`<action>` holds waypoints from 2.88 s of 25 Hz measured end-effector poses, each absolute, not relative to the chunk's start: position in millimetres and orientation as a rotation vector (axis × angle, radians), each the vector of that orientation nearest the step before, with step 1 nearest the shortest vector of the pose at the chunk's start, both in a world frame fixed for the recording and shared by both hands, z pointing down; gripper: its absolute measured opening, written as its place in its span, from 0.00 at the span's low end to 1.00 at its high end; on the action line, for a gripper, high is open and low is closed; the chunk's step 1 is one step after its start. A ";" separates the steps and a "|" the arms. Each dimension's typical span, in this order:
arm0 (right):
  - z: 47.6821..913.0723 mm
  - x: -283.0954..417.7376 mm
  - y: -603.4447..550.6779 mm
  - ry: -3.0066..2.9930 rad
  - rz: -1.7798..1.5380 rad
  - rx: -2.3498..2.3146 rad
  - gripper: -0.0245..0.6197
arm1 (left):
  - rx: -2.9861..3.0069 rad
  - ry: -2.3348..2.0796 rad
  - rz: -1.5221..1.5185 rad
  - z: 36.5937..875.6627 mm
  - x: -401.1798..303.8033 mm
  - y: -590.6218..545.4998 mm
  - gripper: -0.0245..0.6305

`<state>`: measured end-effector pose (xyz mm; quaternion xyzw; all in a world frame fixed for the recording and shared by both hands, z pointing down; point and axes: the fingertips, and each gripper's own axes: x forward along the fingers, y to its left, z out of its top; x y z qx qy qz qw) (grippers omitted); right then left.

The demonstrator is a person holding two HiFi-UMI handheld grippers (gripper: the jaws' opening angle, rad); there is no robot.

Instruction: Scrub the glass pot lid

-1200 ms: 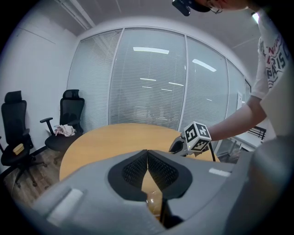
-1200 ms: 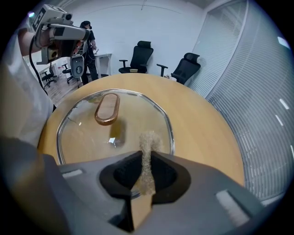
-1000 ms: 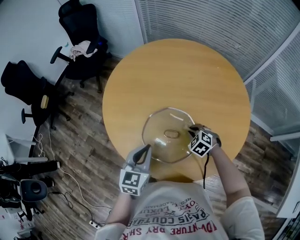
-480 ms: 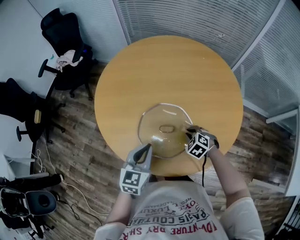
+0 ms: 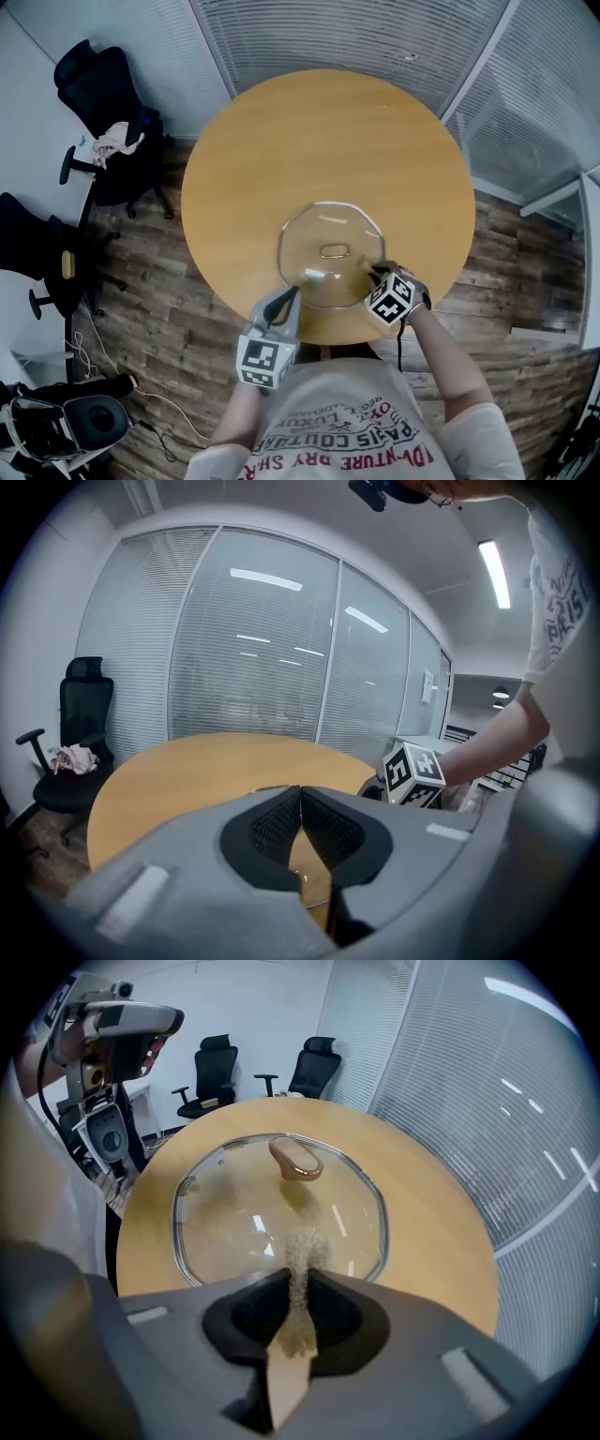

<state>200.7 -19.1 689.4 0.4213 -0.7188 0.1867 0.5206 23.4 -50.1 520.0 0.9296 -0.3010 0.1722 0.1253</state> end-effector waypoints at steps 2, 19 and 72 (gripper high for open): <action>689.0 192.7 -11.8 -1.702 0.474 1.048 0.13 | 2.716 -0.845 0.499 518.9 17.9 -50.8 0.05; 688.1 107.9 15.8 -1.624 0.665 1.216 0.13 | 2.801 -0.649 0.478 519.9 -34.7 -51.8 0.05; 466.7 177.0 -19.2 -2.204 0.167 1.876 0.12 | 2.818 -0.962 0.342 462.7 18.7 -73.7 0.05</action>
